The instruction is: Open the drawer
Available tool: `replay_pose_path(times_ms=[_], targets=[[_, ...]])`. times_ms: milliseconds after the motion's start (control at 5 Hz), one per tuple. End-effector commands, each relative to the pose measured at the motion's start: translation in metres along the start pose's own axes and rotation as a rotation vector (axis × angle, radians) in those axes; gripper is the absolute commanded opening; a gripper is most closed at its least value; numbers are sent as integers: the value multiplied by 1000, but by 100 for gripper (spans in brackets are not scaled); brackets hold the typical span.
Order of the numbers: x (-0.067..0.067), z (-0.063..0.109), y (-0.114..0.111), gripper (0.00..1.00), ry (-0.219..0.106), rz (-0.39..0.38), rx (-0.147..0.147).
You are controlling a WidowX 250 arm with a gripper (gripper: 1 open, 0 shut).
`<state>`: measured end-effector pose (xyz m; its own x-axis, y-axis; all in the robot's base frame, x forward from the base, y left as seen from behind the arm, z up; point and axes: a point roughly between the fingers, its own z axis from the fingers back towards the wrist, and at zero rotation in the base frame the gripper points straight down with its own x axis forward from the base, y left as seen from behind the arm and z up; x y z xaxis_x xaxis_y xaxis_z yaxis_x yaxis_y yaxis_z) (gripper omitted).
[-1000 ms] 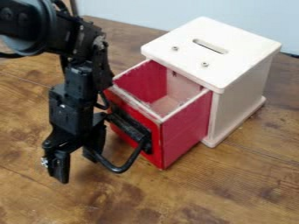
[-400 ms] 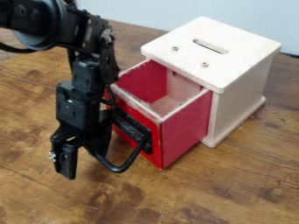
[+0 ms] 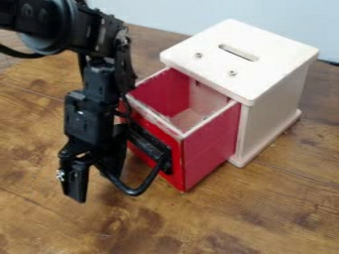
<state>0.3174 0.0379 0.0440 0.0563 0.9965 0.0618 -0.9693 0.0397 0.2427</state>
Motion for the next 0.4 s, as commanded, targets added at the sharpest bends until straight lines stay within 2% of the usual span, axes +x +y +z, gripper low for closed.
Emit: replay_pose_path(times_ms=[0, 200], targets=[[30, 34, -24, 100, -2, 83, -156], [30, 37, -28, 100, 7, 88, -166]])
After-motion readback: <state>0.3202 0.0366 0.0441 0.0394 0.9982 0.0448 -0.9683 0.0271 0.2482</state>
